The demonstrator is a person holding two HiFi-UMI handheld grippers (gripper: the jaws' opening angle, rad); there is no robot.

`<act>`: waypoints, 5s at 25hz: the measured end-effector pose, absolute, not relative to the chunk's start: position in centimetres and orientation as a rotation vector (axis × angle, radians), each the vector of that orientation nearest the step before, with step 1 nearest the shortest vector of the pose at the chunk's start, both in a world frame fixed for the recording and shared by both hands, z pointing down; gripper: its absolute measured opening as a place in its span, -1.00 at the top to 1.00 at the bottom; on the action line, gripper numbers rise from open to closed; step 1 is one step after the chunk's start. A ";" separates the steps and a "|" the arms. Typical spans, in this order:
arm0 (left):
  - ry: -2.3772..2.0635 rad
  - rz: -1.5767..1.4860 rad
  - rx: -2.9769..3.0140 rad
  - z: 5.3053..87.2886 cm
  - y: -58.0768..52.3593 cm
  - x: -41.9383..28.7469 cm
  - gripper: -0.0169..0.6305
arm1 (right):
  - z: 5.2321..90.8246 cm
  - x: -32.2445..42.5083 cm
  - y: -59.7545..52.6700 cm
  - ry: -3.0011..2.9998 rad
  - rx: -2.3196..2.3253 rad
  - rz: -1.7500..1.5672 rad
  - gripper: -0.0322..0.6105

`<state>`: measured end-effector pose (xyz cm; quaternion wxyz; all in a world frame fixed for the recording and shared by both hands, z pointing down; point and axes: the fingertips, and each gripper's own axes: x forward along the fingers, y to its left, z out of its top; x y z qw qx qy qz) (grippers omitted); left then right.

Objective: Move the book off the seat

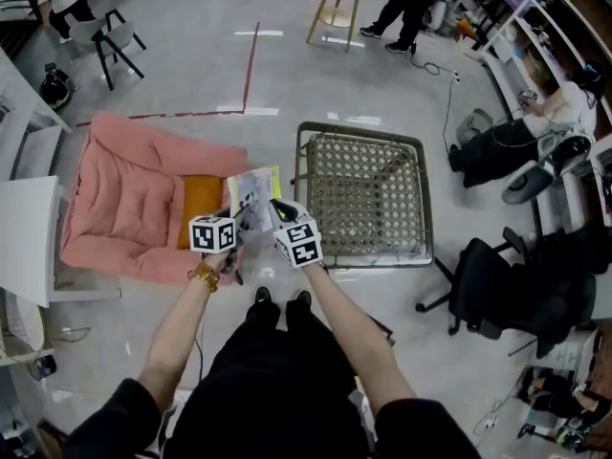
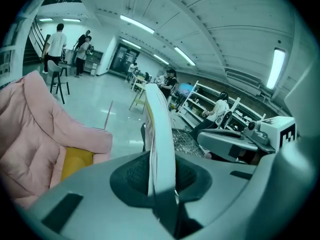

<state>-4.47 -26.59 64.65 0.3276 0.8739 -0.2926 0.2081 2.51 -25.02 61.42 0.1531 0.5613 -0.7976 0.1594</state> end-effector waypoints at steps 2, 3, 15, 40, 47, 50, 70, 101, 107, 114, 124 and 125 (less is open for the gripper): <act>-0.763 0.553 2.292 64.5 -26.3 -4.1 0.73 | 61.4 2.8 -24.7 -2.287 1.610 0.460 0.85; -0.764 0.556 2.295 64.4 -26.2 -3.9 0.73 | 61.5 3.2 -24.6 -2.283 1.613 0.463 0.85; -0.863 0.527 2.295 62.1 -24.2 4.2 0.73 | 60.3 12.6 -22.6 -2.354 1.602 0.456 0.85; -0.660 0.629 2.321 64.0 -15.5 35.1 0.73 | 62.4 42.8 -12.6 -2.244 1.753 0.580 0.85; -0.515 0.659 2.346 65.2 -14.9 42.0 0.73 | 62.9 48.1 -10.9 -2.154 1.863 0.613 0.85; -0.439 0.661 2.338 65.7 -14.6 45.0 0.73 | 63.2 50.1 -10.3 -2.111 1.906 0.631 0.85; -0.252 0.744 2.212 72.7 -18.8 56.4 0.73 | 66.5 57.4 -12.9 -1.927 2.032 0.726 0.85; -0.484 1.064 2.010 89.0 -31.2 47.7 0.39 | 72.3 55.1 -20.7 -1.869 1.957 0.840 0.85; -0.601 1.145 2.073 88.6 -33.0 44.5 0.49 | 71.9 54.6 -21.8 -1.891 1.947 0.822 0.85; -0.615 1.008 2.163 83.7 -31.9 43.3 0.61 | 71.9 53.4 -23.2 -1.928 1.907 0.817 0.85; -0.698 0.775 2.442 72.4 -30.9 41.6 0.70 | 67.1 49.9 -25.5 -2.083 1.862 0.713 0.85; -0.706 0.750 2.468 71.0 -30.5 41.5 0.72 | 66.5 49.5 -25.3 -2.100 1.854 0.701 0.85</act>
